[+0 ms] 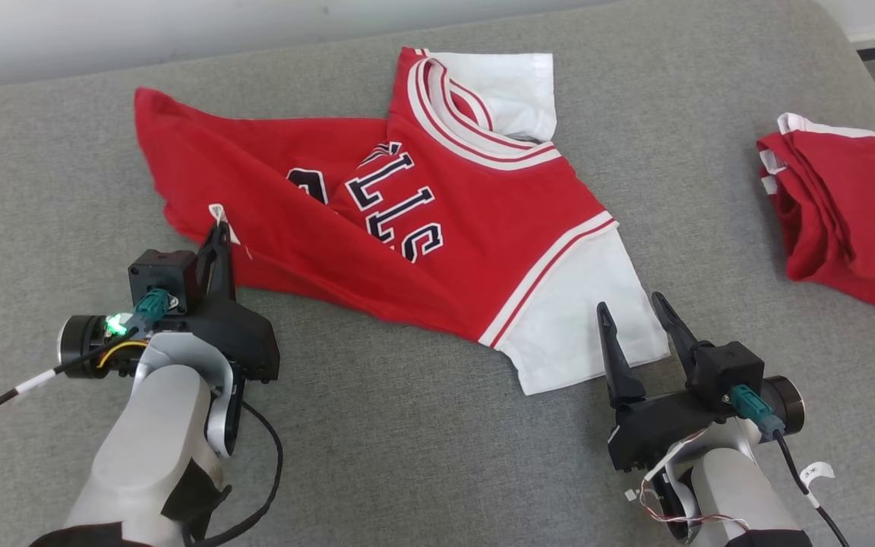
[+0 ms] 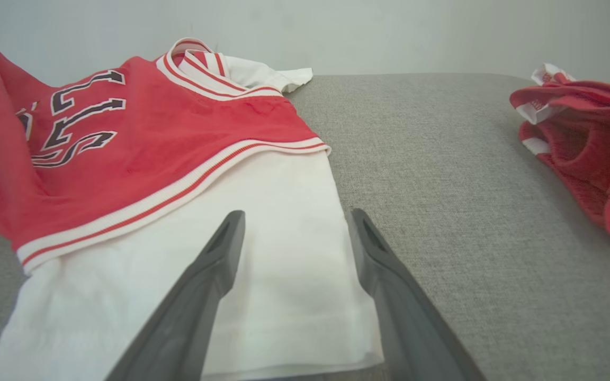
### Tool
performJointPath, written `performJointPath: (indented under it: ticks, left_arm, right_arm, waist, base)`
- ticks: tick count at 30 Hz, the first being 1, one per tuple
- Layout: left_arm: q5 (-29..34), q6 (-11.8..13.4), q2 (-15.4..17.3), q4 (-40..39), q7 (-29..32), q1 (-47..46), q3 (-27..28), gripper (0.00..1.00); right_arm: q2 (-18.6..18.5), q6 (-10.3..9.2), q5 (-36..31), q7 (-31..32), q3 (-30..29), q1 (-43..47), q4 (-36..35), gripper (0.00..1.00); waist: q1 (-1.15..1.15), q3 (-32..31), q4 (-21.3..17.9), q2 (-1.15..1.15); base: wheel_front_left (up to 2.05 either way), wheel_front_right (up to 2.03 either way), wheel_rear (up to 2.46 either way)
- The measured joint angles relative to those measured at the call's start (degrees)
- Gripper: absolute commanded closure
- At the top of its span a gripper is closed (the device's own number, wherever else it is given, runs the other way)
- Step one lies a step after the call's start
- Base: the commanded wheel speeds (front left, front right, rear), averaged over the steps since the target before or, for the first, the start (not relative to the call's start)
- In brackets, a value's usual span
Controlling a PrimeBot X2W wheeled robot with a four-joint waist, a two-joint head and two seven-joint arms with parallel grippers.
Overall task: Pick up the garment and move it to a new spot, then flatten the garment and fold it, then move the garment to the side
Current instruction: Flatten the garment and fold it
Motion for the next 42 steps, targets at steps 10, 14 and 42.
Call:
performJointPath:
  ticks: [10,14,42]
  left_arm:
    - [3.8,-0.2,-0.8,-9.9,0.0,4.0,2.7,1.00]
    - [6.2,-0.5,-1.2,-15.4,0.0,8.6,3.4,1.00]
    - [10.7,0.8,-3.5,-25.0,0.0,38.5,16.8,0.00]
  right_arm:
    - [0.0,0.00,0.1,-0.1,-0.7,0.7,1.4,0.00]
    - [0.0,0.00,1.1,-0.1,-0.6,2.2,2.7,0.00]
    - [0.0,0.00,0.9,-0.1,-2.1,9.9,0.6,0.00]
  waist:
    - [0.00,-2.4,2.2,0.00]
    - [0.00,-4.8,3.5,0.00]
    - [0.00,-16.3,9.0,0.00]
  base:
    - [0.00,0.00,0.00]
    - [0.00,0.00,0.00]
    - [0.00,0.00,0.00]
